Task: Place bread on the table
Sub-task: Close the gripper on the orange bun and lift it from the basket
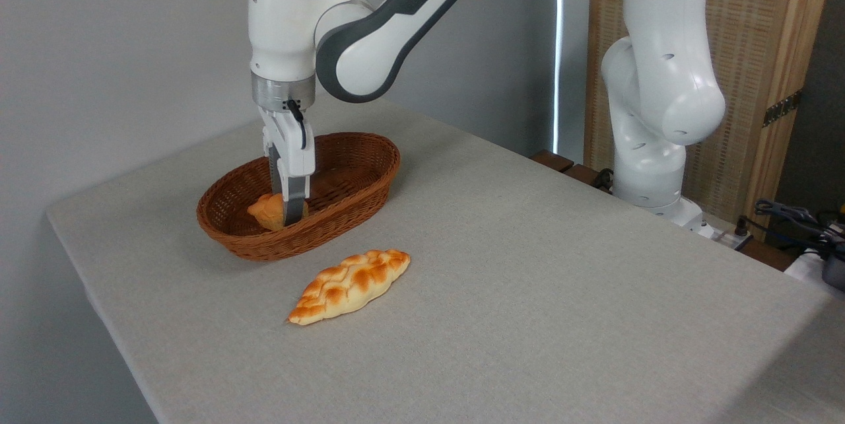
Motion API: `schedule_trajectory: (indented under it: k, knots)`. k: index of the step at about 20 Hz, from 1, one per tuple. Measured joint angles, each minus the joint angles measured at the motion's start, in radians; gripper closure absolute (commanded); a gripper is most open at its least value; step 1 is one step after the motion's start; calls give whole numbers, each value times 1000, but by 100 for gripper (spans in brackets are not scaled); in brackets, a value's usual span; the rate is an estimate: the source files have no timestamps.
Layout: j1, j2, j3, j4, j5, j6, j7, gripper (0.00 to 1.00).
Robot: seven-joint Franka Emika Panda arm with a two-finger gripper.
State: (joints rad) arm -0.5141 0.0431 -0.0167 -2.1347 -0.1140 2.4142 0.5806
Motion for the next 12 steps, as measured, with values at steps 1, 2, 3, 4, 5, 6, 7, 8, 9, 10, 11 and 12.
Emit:
schedule_trajectory:
  k: [1, 2, 3, 4, 5, 6, 7, 8, 9, 10, 11, 12]
  knots:
    - [0, 0, 0, 0, 0, 0, 0, 49]
    - [0, 0, 0, 0, 0, 0, 0, 49]
    - [0, 0, 0, 0, 0, 0, 0, 49]
    - [0, 0, 0, 0, 0, 0, 0, 49]
    - [0, 0, 0, 0, 0, 0, 0, 49]
    - [0, 0, 0, 0, 0, 0, 0, 49]
    - [0, -1, 0, 1, 0, 0, 0, 49]
    - [0, -3, 0, 3, 0, 0, 0, 49]
    - [0, -6, 1, 6, 0, 1, 0, 48]
    - [0, -10, 3, 9, 0, 1, -1, 48]
    - [0, -16, 6, 13, 0, 1, -2, 48]
    - [1, -23, 11, 17, -1, 1, -3, 48]
